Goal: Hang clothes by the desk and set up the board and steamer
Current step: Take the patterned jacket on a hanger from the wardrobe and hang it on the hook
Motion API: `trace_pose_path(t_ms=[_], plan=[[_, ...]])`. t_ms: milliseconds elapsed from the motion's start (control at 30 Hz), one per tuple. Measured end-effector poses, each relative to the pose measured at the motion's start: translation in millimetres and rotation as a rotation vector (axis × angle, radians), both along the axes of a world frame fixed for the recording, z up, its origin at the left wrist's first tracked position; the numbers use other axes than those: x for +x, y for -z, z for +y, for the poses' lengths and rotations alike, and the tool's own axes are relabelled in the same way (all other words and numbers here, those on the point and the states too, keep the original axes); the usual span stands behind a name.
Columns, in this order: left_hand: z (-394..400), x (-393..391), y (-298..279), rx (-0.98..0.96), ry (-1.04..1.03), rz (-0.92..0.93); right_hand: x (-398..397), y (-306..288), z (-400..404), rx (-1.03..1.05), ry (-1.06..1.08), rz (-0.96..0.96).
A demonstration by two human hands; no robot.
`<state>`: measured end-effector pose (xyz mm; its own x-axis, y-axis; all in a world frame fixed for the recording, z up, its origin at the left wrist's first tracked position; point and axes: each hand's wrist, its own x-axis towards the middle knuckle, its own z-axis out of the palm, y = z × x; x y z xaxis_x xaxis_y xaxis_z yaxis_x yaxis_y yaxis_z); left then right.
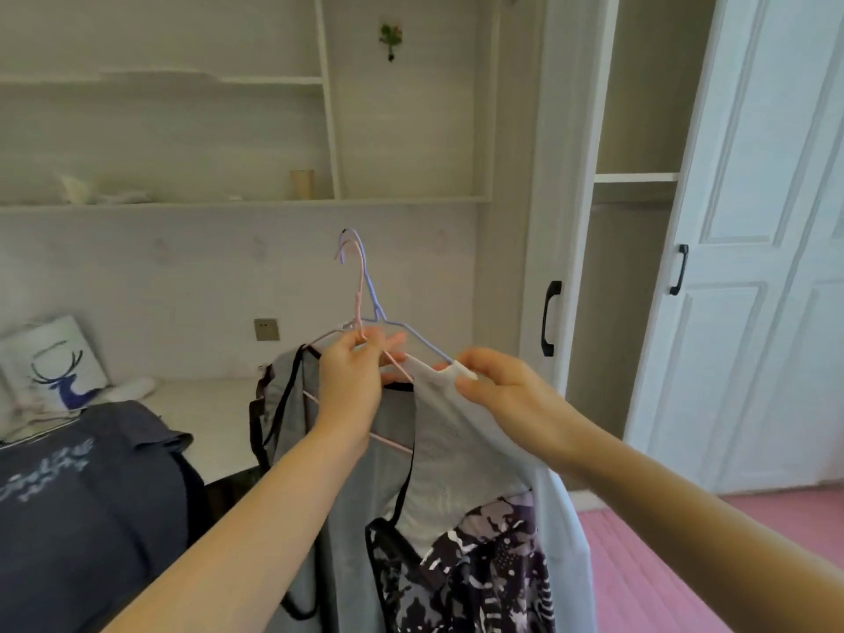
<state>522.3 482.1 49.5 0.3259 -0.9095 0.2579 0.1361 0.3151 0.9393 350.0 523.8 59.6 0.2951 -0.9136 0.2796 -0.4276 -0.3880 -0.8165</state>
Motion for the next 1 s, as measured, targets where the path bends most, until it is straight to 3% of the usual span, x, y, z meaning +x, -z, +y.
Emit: trace_pose_path(t_ms=[167, 433, 733, 1000], plan=[[-24.2, 21.9, -14.1, 0.013, 0.001, 0.136, 25.6, 3.5, -38.3, -0.042, -0.12, -0.036], [-52.4, 68.6, -18.4, 0.013, -0.027, 0.192, 63.2, 9.3, -92.2, -0.017, -0.361, -0.135], [-68.2, 107.2, -22.0, -0.062, -0.022, 0.618, 119.1, 34.8, -139.4, 0.024, -0.476, -0.203], [-87.9, 157.7, -12.2, -0.091, -0.145, 0.648, 173.7, 54.4, -166.0, 0.053, -0.552, -0.212]])
